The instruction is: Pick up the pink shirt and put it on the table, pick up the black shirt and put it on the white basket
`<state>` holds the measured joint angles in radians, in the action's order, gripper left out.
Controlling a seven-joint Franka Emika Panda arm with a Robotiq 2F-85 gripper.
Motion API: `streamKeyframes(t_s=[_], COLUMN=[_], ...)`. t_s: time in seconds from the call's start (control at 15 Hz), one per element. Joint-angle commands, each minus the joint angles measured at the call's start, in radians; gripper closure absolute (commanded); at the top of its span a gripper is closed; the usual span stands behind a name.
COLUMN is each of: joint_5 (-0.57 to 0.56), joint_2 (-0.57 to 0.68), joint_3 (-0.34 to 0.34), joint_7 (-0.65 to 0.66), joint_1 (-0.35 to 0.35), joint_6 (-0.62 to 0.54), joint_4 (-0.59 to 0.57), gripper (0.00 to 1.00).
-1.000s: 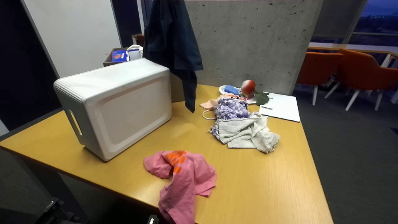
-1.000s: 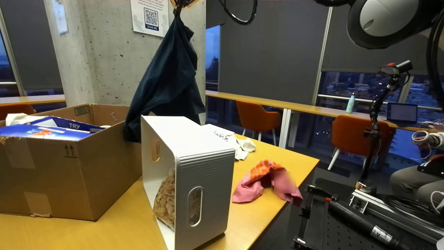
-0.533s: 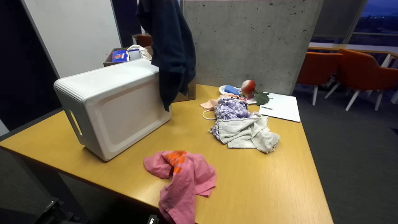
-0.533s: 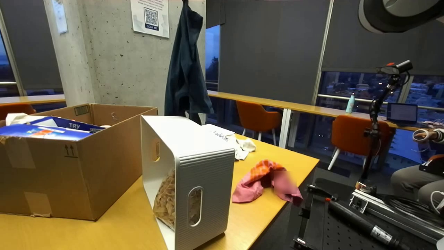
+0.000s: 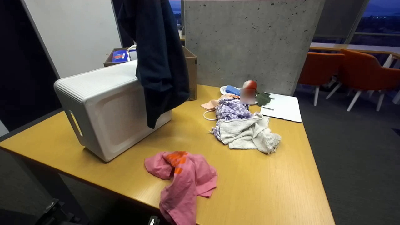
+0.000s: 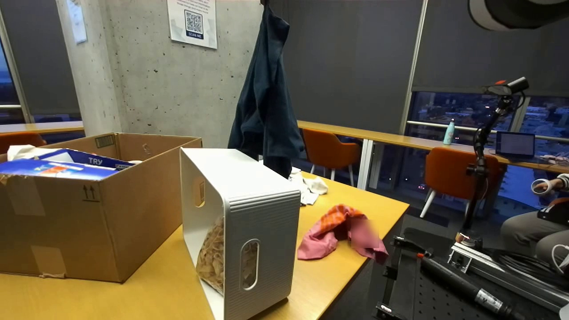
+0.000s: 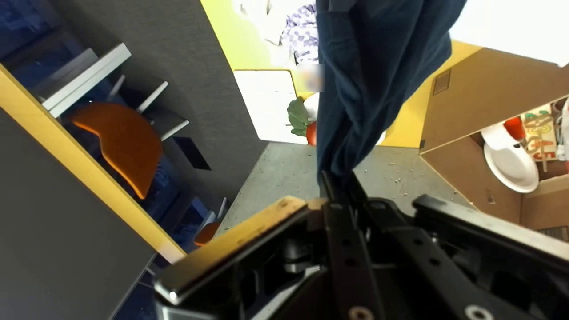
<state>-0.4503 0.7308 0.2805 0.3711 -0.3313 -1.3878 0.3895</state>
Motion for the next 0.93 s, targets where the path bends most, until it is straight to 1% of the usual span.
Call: streamKeyframes(t_s=[0.0, 0.2, 0.47, 0.87], joint_5=[0.002, 0.009, 0.026, 0.056], joint_2=[0.018, 0.045, 0.099, 0.203], joint_3=[-0.018, -0.027, -0.053, -0.099], joint_7=[0.024, 0.066, 0.127, 0.218], joint_1=[-0.029, -0.049, -0.080, -0.169], joint_6=[0.049, 0.071, 0.013, -0.210], joint_4=[0.002, 0.016, 0.037, 0.061], gripper=[0.99, 0.99, 0.99, 0.99])
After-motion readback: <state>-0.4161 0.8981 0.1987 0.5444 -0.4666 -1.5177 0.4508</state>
